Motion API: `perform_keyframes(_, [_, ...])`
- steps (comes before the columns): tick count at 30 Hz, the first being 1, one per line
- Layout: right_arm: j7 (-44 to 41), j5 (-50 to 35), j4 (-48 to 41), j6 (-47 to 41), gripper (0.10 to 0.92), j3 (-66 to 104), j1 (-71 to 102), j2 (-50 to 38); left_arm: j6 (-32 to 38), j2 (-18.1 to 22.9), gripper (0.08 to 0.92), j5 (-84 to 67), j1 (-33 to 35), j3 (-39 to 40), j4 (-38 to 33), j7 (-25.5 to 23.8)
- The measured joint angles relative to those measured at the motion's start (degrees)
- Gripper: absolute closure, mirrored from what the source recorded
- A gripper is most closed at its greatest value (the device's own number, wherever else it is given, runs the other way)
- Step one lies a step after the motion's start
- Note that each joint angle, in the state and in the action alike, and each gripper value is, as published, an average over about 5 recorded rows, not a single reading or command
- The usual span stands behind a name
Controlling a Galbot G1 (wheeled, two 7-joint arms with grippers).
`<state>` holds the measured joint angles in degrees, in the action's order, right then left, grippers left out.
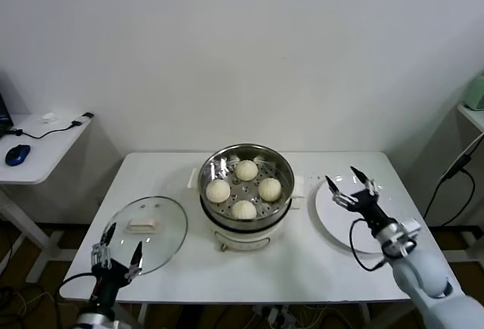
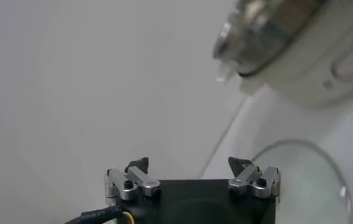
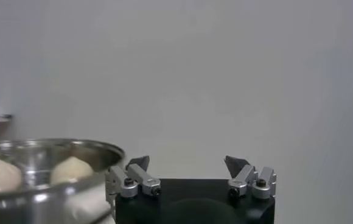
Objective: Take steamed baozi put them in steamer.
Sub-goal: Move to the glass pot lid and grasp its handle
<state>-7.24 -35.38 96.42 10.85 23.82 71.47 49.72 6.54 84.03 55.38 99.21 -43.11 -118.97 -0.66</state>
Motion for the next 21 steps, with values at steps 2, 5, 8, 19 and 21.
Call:
perform_keyframes(2, [0.2,1.0,0.0,0.0,0.203,2.5,2.3,1.5,-0.2,-0.3,0.177,5.8,-1.1,0.4,1.5,0.8])
perform_keyframes(5, [0.6,2.4,0.0,-0.1,0.203,5.4,4.9,3.3,-0.5,-0.7,0.177,12.6,-3.2,0.8,4.5,2.4])
perform_keyframes(8, [0.9,3.6,-0.1,-0.2,0.203,7.4,6.8,4.7,-0.9,-1.0,0.177,17.7,-5.5,1.1,8.1,3.9])
perform_keyframes(19, [1.4,7.1,-1.2,-0.2,0.203,11.8,10.7,7.1,-2.5,-2.8,0.177,27.9,-15.4,2.1,21.4,7.0])
perform_keyframes(21, [1.4,7.6,-1.4,-0.2,0.203,12.1,10.8,7.4,-2.8,-3.1,0.177,28.7,-17.1,2.3,23.5,7.3])
